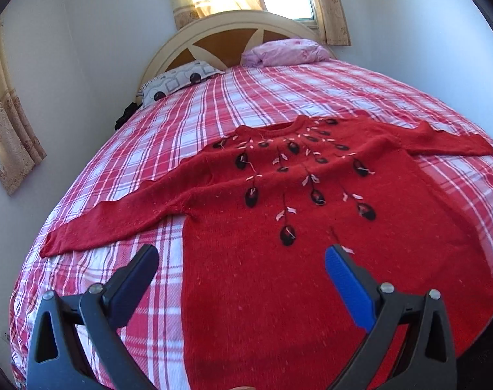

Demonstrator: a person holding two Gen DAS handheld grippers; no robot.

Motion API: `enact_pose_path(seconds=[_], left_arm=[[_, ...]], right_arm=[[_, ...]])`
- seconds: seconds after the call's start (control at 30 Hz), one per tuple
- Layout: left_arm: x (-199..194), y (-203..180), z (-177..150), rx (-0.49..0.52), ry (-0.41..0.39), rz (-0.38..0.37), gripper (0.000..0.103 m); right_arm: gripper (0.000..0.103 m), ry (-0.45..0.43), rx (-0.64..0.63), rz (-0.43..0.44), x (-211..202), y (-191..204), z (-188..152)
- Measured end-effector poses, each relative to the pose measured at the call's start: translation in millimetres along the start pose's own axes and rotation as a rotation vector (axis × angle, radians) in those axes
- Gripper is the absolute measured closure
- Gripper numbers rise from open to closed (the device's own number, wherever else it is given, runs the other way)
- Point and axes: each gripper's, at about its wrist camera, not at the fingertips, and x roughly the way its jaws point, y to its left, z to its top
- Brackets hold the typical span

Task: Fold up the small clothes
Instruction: 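Move both grippers toward the red sweater's sleeve cuffs, then grasp the sweater sleeve cuff with the right gripper and lift it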

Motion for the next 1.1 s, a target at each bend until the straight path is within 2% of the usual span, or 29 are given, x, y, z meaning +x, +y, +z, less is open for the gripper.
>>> enact_pose_path(seconds=[0.07, 0.2, 0.27, 0.4, 0.6, 0.8, 0.83, 0.87, 0.97, 1.1], left_arm=[[11, 0, 4, 0.005, 0.005, 0.016, 0.000], [41, 1, 11, -0.001, 0.048, 0.017, 0.000], [52, 0, 12, 0.001, 0.065, 0.021, 0.000], [71, 1, 16, -0.006, 0.090, 0.030, 0.000], [90, 3, 15, -0.020, 0.123, 0.034, 0.000], [103, 6, 10, -0.028, 0.153, 0.032, 0.000], [104, 6, 9, -0.031, 0.156, 0.028, 0.000], [104, 7, 9, -0.033, 0.156, 0.026, 0.000], [103, 6, 8, -0.036, 0.150, 0.014, 0.000], [104, 7, 8, -0.040, 0.146, -0.012, 0.000]], right_arm=[[0.026, 0.015, 0.069, -0.029, 18, -29, 13], [0.034, 0.071, 0.204, -0.065, 52, -74, 29], [0.041, 0.080, 0.247, -0.086, 66, -91, 36], [0.042, 0.095, 0.346, -0.101, 99, -121, 45], [0.044, 0.120, 0.424, -0.107, 136, -145, 50], [0.047, 0.101, 0.434, -0.138, 154, -148, 60], [0.060, 0.100, 0.435, -0.139, 156, -149, 61], [0.079, 0.102, 0.434, -0.147, 158, -149, 62], [0.088, 0.119, 0.449, -0.120, 160, -152, 65], [0.091, 0.131, 0.439, -0.077, 157, -143, 70]])
